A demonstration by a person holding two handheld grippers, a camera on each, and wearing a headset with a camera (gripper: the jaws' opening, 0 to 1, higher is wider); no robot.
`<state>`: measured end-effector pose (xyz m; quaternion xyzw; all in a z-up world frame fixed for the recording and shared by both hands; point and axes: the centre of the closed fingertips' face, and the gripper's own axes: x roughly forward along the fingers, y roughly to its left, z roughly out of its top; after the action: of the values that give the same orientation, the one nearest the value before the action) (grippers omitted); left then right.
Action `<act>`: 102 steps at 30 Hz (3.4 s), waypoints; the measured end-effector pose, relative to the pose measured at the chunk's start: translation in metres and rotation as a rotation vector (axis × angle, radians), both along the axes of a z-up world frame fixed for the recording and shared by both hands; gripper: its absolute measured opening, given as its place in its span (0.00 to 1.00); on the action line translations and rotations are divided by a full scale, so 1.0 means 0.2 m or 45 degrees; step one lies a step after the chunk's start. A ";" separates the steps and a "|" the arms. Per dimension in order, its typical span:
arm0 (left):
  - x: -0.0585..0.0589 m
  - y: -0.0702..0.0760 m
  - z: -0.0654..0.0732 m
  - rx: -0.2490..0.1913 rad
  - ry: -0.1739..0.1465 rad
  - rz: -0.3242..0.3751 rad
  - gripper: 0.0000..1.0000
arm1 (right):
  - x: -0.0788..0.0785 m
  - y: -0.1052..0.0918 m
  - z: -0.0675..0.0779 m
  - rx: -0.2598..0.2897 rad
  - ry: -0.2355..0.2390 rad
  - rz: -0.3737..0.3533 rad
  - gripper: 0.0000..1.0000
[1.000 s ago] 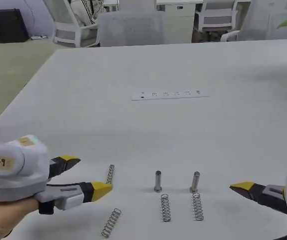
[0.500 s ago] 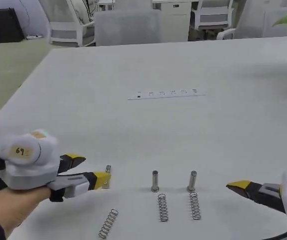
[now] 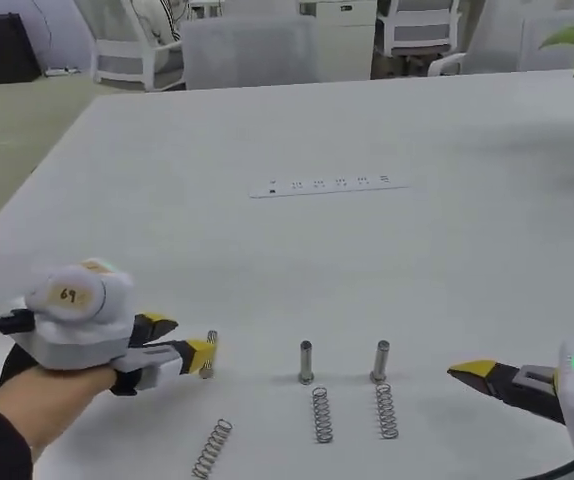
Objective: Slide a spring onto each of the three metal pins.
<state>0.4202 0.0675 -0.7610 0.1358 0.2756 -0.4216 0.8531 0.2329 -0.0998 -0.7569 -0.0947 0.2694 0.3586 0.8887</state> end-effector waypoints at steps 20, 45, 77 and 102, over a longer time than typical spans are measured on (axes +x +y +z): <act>0.03 -0.09 -0.08 0.075 0.038 -0.002 0.22 | 0.00 0.00 0.00 0.000 0.004 -0.007 0.87; 0.01 -0.12 -0.13 0.149 0.049 -0.045 0.07 | 0.00 -0.02 -0.01 0.004 0.009 -0.020 0.86; 0.02 -0.15 -0.14 0.211 0.032 -0.079 0.00 | 0.00 -0.02 -0.01 0.003 0.006 -0.021 0.85; -0.09 -0.13 0.03 0.118 0.035 -0.093 0.00 | 0.00 0.00 0.01 -0.005 -0.008 -0.001 0.84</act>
<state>0.4019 0.0406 -0.7559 0.1794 0.3014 -0.4412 0.8260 0.2320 -0.1000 -0.7547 -0.0974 0.2674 0.3576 0.8895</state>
